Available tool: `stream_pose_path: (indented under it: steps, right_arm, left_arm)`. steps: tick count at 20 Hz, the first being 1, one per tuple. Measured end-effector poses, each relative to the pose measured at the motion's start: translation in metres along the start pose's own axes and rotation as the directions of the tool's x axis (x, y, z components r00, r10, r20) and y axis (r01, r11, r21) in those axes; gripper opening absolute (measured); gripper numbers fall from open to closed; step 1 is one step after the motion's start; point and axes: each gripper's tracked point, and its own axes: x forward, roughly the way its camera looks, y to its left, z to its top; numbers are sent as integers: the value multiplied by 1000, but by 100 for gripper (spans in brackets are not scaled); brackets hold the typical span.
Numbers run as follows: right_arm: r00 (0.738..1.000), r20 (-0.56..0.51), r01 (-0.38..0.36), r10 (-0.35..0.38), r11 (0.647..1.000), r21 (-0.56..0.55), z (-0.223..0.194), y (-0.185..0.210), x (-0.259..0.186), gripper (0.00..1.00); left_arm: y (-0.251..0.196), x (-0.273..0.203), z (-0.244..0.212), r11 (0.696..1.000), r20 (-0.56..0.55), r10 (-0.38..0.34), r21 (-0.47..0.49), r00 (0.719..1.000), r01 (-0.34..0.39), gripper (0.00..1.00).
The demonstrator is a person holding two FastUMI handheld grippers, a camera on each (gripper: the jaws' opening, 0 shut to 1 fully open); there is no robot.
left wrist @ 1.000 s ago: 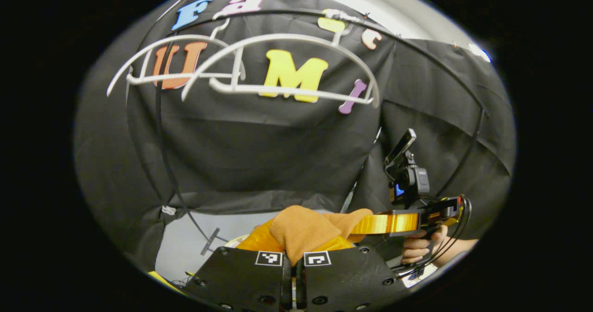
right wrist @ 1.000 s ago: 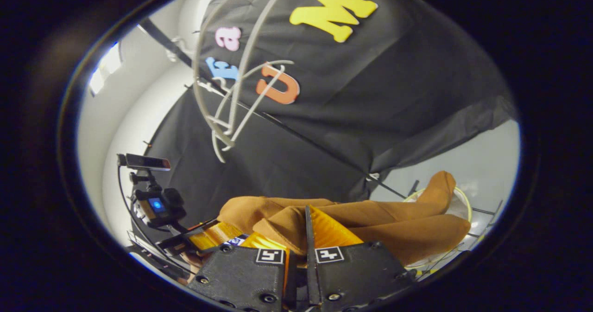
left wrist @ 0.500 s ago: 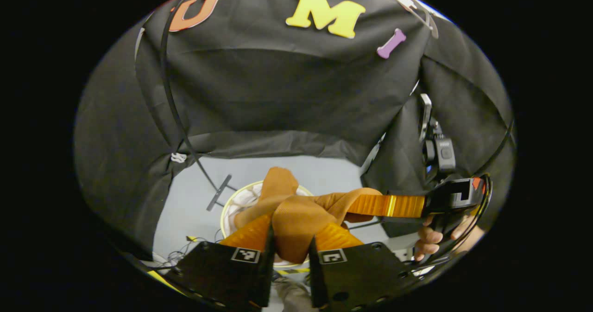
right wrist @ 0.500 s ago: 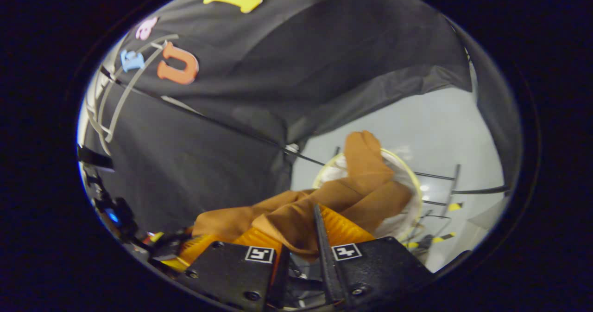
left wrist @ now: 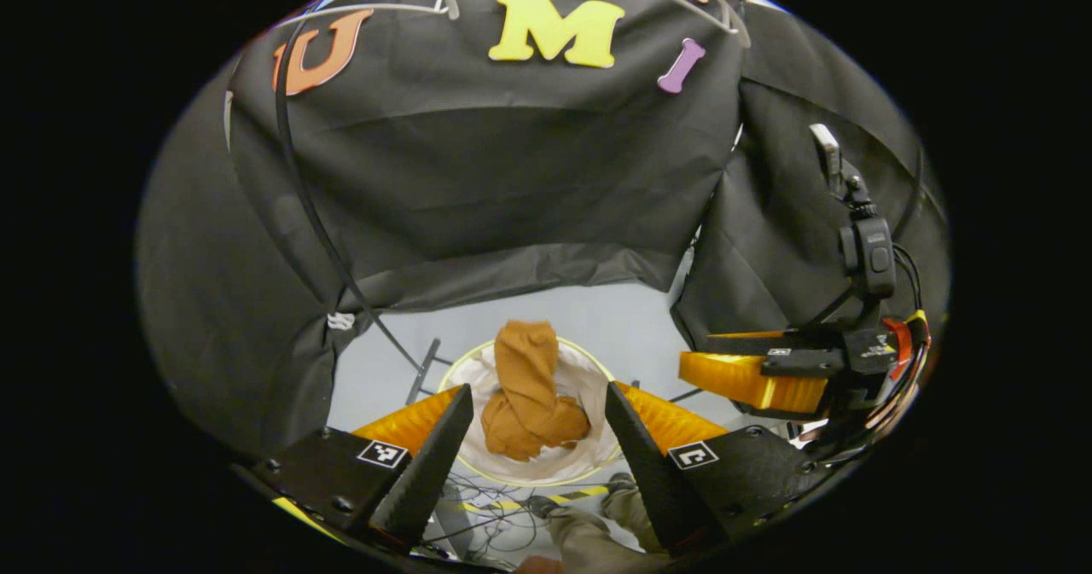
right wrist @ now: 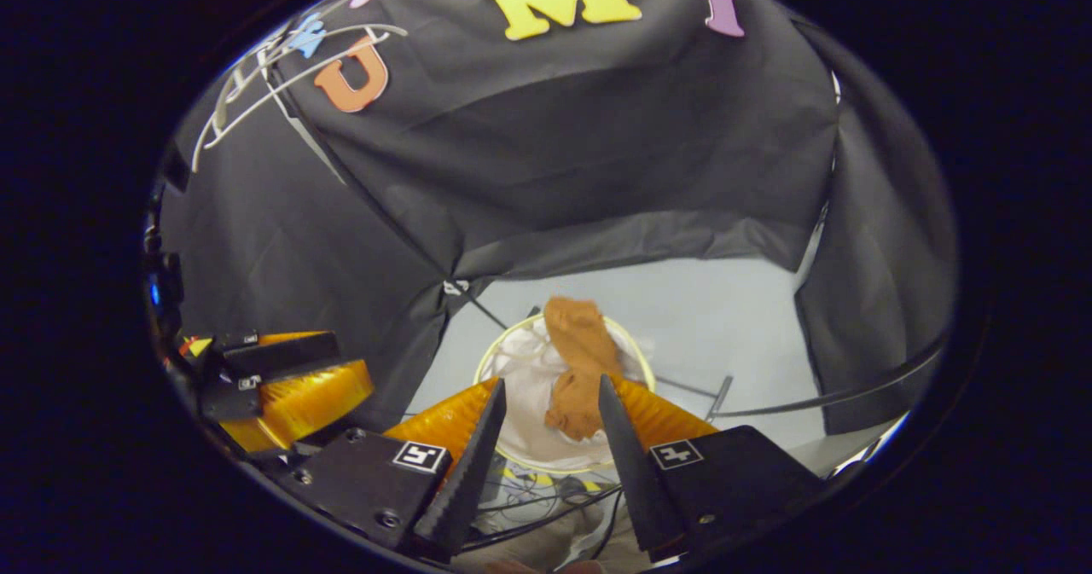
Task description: Grasp the clothes on the hanger with both hands and then place them into the laundry hamper below.
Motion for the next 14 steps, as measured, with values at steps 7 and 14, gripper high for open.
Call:
stream_pose_path:
  steps: [7,14]
  right_arm:
    - [945,328,56,-15,992,-115,38,7,-136,74]
    - [807,584,27,93,981,-193,29,-4,-287,84]
  left_arm:
    - [-35,-83,44,998,239,45,29,970,-53,100]
    - [-84,-212,83,978,538,190,-29,821,-207,92]
